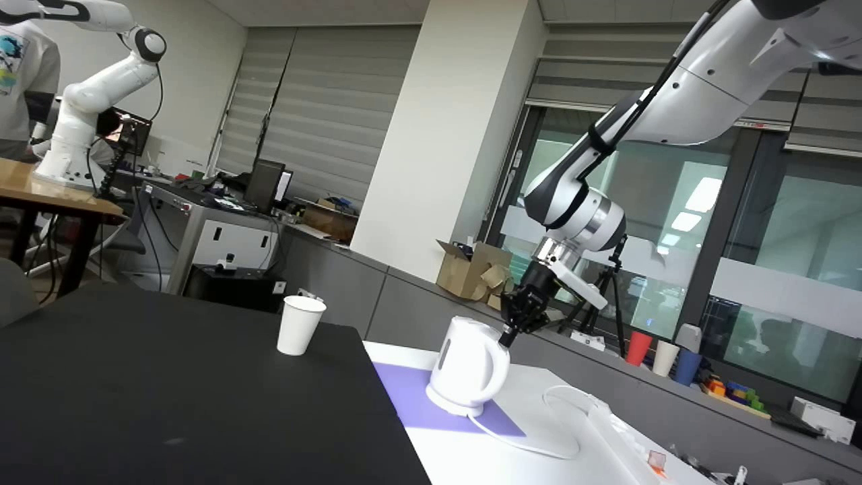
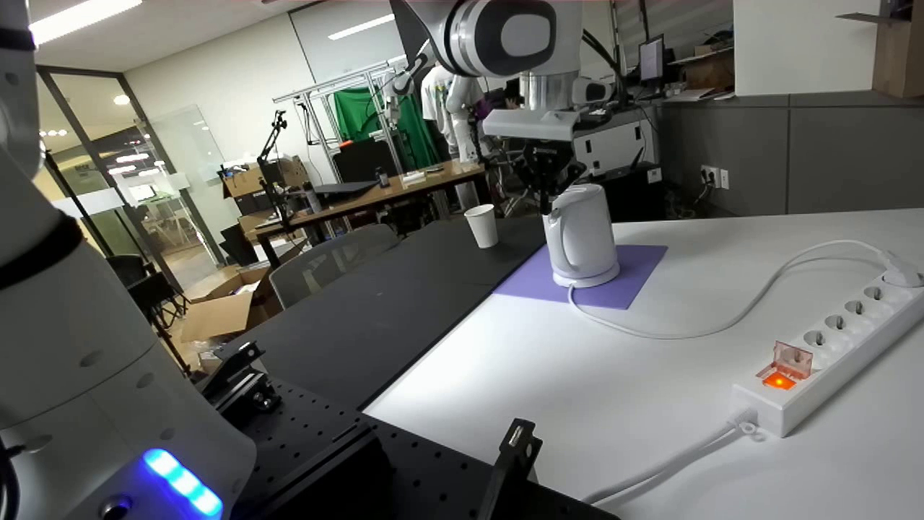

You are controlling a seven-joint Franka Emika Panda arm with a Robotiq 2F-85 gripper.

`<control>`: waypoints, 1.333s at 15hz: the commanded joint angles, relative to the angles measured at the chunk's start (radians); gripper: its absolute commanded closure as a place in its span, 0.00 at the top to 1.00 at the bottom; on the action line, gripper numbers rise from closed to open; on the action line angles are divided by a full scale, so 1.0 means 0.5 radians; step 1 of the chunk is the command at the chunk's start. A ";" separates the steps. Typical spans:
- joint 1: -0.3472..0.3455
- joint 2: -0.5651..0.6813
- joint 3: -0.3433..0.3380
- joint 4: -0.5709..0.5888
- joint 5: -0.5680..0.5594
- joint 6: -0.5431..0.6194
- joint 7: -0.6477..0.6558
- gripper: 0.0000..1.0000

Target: Flip the switch on the electric kettle.

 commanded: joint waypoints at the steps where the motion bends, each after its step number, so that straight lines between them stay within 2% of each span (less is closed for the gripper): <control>1: -0.011 0.013 0.005 0.022 0.013 -0.001 0.007 0.00; 20: -0.054 0.098 0.012 0.048 0.034 -0.009 -0.021 0.00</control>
